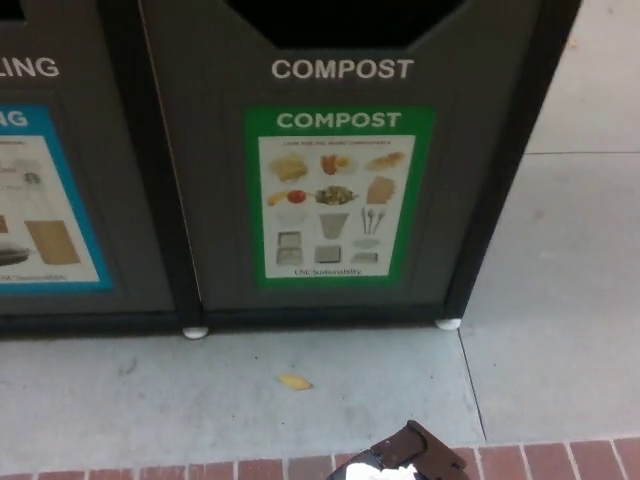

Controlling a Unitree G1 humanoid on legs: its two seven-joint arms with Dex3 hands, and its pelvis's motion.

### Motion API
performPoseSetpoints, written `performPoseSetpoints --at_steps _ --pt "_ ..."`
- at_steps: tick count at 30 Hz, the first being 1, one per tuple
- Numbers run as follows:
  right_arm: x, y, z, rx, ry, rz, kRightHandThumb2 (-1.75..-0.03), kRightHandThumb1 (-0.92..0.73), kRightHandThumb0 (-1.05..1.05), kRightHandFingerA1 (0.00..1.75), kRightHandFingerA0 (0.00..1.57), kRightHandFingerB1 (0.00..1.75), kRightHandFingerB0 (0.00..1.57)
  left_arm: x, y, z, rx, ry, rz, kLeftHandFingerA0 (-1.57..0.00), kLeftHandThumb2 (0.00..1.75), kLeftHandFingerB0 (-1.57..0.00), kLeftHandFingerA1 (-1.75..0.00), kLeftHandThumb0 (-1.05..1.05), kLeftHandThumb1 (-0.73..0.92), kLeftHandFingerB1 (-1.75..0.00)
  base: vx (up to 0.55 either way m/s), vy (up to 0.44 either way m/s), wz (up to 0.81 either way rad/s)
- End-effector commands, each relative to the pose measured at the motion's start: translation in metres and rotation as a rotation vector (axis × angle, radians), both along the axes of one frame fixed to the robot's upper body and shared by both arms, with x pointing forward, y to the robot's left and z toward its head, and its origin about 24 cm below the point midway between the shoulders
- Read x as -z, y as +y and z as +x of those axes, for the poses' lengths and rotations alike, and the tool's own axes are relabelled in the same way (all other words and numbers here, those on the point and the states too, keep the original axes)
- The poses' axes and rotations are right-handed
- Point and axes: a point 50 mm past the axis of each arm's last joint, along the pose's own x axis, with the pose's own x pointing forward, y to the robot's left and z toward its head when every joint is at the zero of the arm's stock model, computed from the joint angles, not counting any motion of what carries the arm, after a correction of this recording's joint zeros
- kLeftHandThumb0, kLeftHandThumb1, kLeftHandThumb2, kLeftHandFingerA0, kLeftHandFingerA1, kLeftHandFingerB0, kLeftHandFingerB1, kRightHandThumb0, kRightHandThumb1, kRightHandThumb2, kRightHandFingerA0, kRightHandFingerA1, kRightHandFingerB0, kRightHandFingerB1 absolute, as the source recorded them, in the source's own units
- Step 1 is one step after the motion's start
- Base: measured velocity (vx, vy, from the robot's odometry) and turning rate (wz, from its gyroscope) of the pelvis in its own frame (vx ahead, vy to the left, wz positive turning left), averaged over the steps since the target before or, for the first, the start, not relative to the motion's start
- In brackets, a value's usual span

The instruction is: Pick up a piece of paper from the table and walk towards the trash can and throw it into compost

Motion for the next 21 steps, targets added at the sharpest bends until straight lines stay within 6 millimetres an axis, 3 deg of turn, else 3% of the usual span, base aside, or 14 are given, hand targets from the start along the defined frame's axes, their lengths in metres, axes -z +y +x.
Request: performPoseSetpoints --at_steps 1,8,11,21 --pt "-0.0228 0.0229 -0.018 -0.08 0.062 0.265 -1.22 -0.54 -0.25 1.75 0.93 1.59 0.73 -0.0035 0.0001 0.0006 0.032 -0.034 0.012 -0.89 0.68 -0.83 -0.9 -0.1 0.65 -0.74 0.18 0.11 0.26" --pt "-0.0225 0.0218 -0.0188 -0.072 0.059 0.256 -1.24 -0.54 -0.24 1.75 0.94 1.61 0.73 -0.0051 -0.0016 -0.0033 0.037 -0.035 0.008 -0.87 0.72 -0.81 -0.88 -0.1 0.66 -0.73 0.17 0.023 0.29" --pt "-0.0213 0.0218 -0.0177 -0.067 0.054 0.254 -1.22 -0.56 -0.24 1.75 0.93 1.6 0.72 -0.005 0.0002 -0.0024 0.039 -0.031 0.008 -0.88 0.79 -0.82 -0.91 -0.06 0.67 -0.77 0.27 -0.133 0.1" --pt "-0.022 0.0196 -0.0174 -0.051 0.112 0.286 -1.22 -0.54 -0.26 1.75 0.94 1.59 0.72 -0.0029 -0.0007 -0.0061 0.036 -0.013 0.009 -0.87 0.76 -0.82 -0.88 -0.06 0.66 -0.74 0.18 -0.045 -0.02"
